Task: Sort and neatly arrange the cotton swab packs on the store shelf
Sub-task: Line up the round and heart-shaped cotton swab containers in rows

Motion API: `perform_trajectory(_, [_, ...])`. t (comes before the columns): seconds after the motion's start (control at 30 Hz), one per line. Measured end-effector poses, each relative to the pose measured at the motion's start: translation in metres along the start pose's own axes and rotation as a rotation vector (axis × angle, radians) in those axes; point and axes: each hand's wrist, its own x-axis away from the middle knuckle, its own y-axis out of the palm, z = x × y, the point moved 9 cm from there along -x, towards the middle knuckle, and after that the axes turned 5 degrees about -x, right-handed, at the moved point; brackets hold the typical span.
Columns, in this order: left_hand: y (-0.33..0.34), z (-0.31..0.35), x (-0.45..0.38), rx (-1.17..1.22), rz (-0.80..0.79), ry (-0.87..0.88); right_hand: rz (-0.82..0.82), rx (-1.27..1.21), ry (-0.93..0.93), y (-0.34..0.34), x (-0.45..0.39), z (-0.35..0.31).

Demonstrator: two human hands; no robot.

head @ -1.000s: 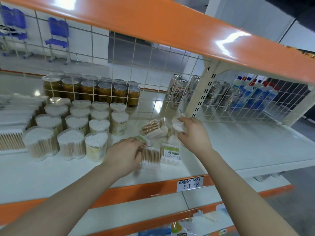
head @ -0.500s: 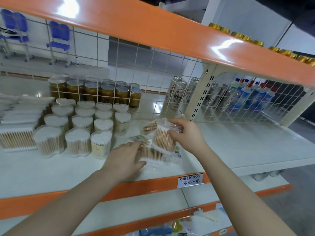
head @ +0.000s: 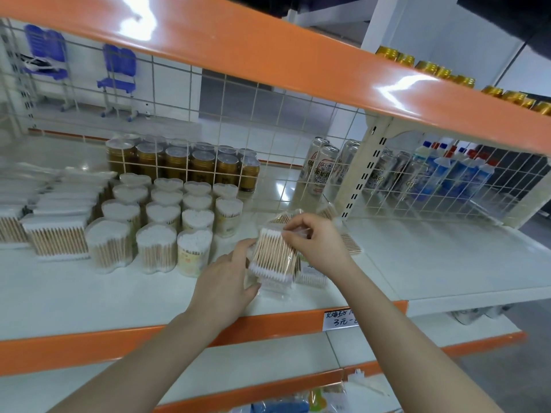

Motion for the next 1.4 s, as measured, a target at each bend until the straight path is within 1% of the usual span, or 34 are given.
perform_trajectory(0.23, [-0.012,-0.004,0.006,0.038,0.059,-0.005,-0.026,0.040,-0.026,0.013,-0.002,-0.001])
perform_trajectory(0.43, [-0.022,-0.011,0.007,0.041,0.108,0.001,-0.061,0.086,0.042,0.012,-0.001,0.010])
perform_trajectory(0.6, [-0.028,-0.015,0.002,0.026,0.145,0.011,-0.079,0.033,0.117,0.012,0.002,0.024])
perform_trajectory(0.8, [-0.032,-0.025,-0.004,0.069,0.178,-0.072,-0.134,0.004,0.185,0.020,0.006,0.036])
perform_trajectory(1.0, [-0.031,-0.036,-0.010,0.146,0.195,-0.164,-0.211,-0.028,0.162,0.031,0.008,0.039])
perform_trajectory(1.13, [-0.033,-0.034,-0.013,0.157,0.208,-0.172,-0.190,-0.076,0.133,0.031,0.008,0.035])
perform_trajectory(1.3, [-0.030,-0.037,-0.014,0.155,0.191,-0.180,-0.129,-0.177,0.165,0.027,0.006,0.035])
perform_trajectory(1.4, [-0.024,-0.044,-0.012,0.223,0.152,-0.241,-0.061,-0.271,0.183,0.022,0.004,0.034])
